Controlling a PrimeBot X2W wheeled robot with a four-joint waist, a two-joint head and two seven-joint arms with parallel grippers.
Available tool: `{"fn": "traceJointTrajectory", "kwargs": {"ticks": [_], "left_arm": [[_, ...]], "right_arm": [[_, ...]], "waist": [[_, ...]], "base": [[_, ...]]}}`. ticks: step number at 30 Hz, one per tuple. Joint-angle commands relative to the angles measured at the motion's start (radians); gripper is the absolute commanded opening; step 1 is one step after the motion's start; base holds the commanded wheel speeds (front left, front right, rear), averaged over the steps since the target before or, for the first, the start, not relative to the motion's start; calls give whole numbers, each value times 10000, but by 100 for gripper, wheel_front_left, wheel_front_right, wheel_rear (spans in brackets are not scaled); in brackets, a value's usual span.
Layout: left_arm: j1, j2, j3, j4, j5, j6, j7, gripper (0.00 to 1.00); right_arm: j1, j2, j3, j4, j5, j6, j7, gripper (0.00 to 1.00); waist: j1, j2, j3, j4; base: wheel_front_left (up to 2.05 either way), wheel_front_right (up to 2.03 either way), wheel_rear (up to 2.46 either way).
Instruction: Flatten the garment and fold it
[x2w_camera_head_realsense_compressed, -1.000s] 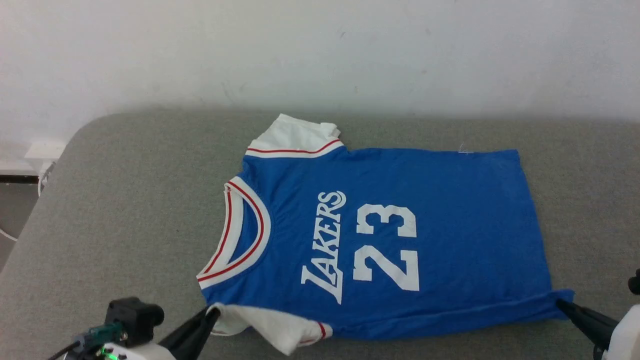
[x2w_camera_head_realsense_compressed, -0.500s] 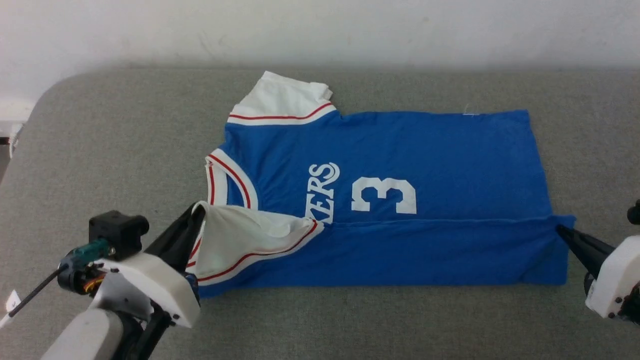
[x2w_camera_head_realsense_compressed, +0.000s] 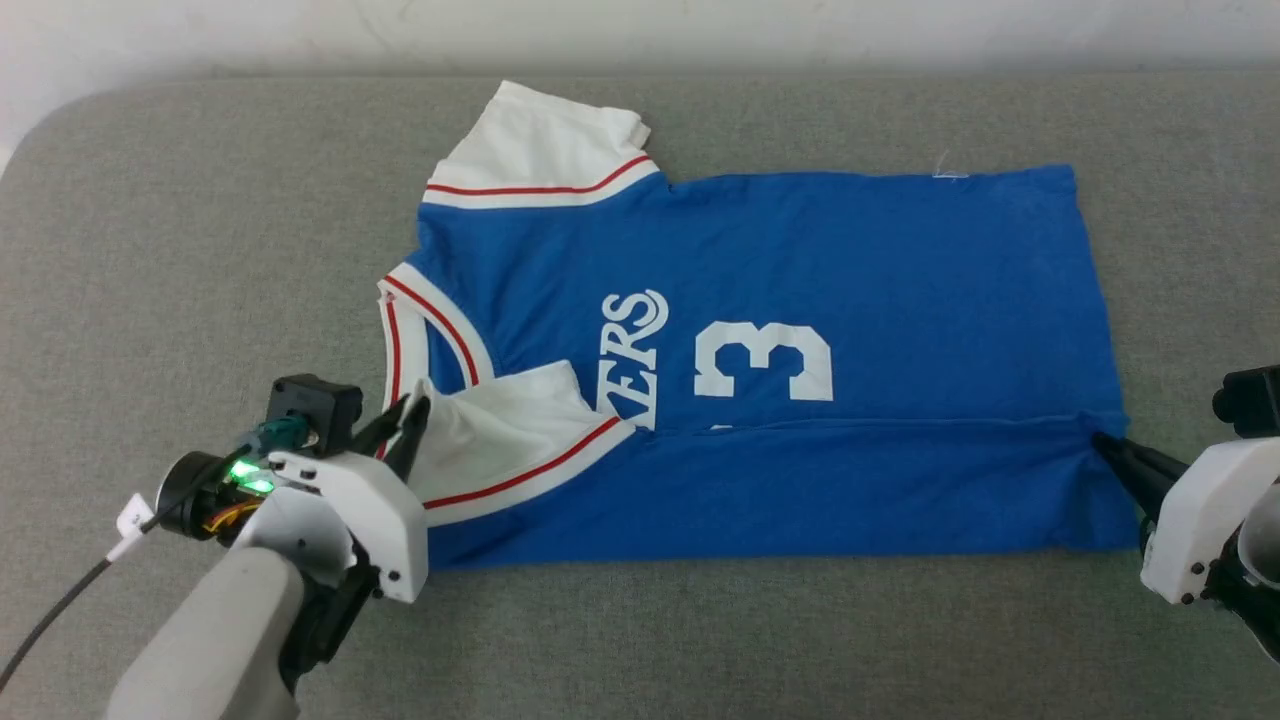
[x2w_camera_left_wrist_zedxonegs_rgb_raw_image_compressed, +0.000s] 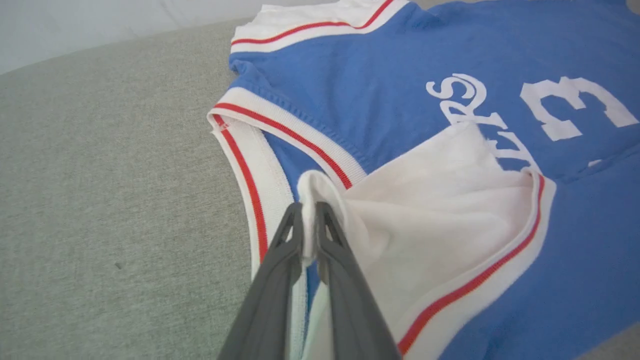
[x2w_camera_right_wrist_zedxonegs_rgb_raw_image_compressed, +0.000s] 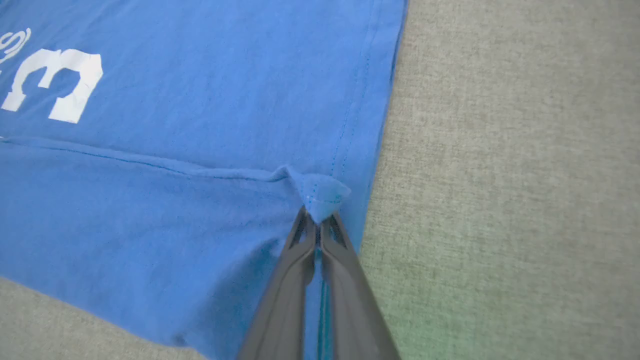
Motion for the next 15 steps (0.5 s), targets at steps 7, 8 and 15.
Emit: {"fn": "traceJointTrajectory", "kwargs": {"ticks": [7, 8, 15], "left_arm": [[-320, -700, 27, 905, 150, 533, -578, 100], [-218, -760, 128, 842, 51, 636, -669, 100], [991, -953, 705, -226, -471, 1530, -967, 100]], "right_arm": [[-285, 240, 287, 396, -531, -7, -154, 100], [-217, 228, 320, 363, -638, -7, -91, 100], [443, 786, -621, 319, -1407, -7, 478, 100]], "waist": [[-2, 0, -304, 115], [-2, 0, -405, 114], [-2, 0, -996, 104]], "base": [[0, 0, 0], [0, 0, 0], [0, 0, 0]]}}
